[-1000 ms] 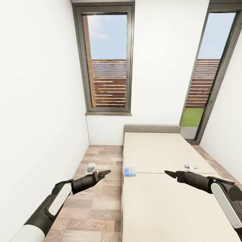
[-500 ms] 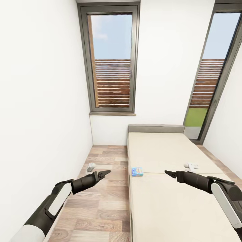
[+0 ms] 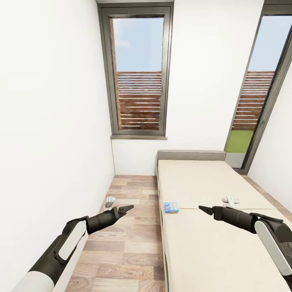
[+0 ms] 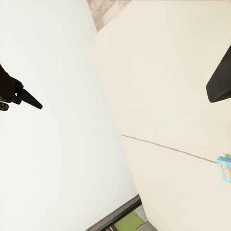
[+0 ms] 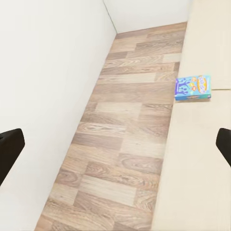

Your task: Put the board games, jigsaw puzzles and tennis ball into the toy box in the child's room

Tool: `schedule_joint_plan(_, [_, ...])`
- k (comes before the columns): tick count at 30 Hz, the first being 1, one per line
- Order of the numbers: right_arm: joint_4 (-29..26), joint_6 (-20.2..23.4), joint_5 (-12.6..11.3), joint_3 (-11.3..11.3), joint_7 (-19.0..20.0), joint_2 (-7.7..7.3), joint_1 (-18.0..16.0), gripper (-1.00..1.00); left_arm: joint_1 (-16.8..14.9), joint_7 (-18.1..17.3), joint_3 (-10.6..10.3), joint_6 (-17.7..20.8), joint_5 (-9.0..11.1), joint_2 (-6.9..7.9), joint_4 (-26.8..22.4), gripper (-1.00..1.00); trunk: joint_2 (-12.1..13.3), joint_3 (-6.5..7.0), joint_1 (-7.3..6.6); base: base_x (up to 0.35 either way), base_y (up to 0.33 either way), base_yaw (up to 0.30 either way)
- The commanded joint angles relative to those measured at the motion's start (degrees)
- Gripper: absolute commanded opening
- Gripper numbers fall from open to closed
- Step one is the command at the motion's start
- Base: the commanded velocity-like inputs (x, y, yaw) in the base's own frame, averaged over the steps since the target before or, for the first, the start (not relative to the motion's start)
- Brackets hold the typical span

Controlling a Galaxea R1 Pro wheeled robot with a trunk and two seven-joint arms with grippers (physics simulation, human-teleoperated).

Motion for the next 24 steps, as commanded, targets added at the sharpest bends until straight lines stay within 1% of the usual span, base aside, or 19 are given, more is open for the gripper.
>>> schedule_joint_plan(1, [-0.01, 0.28, 0.15, -0.09, 0.3, 0.01, -0.03, 1.0, -0.02, 0.07, -0.09, 0.3, 0.38, 0.04, 0.02, 1.0, -0.04, -0.03, 0.02, 0.0, 0.038, 0.0])
schedule_joint_plan(9, [-0.01, 0.28, 0.15, -0.06, 0.31, 0.01, -0.03, 1.0, -0.02, 0.06, -0.1, 0.3, 0.4, 0.04, 0.04, 1.0, -0.04, -0.03, 0.02, 0.0, 0.019, -0.016])
schedule_joint_plan(19, [-0.01, 0.28, 0.15, -0.05, 0.31, 0.01, -0.04, 1.0, -0.02, 0.04, -0.1, 0.3, 0.38, 0.04, 0.04, 1.0, -0.04, -0.03, 0.02, 0.0, 0.005, -0.148])
schedule_joint_plan(24, [-0.01, 0.28, 0.15, -0.07, 0.31, 0.01, -0.03, 1.0, -0.02, 0.04, -0.1, 0.3, 0.38, 0.04, 0.03, 1.0, -0.04, -0.03, 0.02, 0.0, 0.003, -0.077])
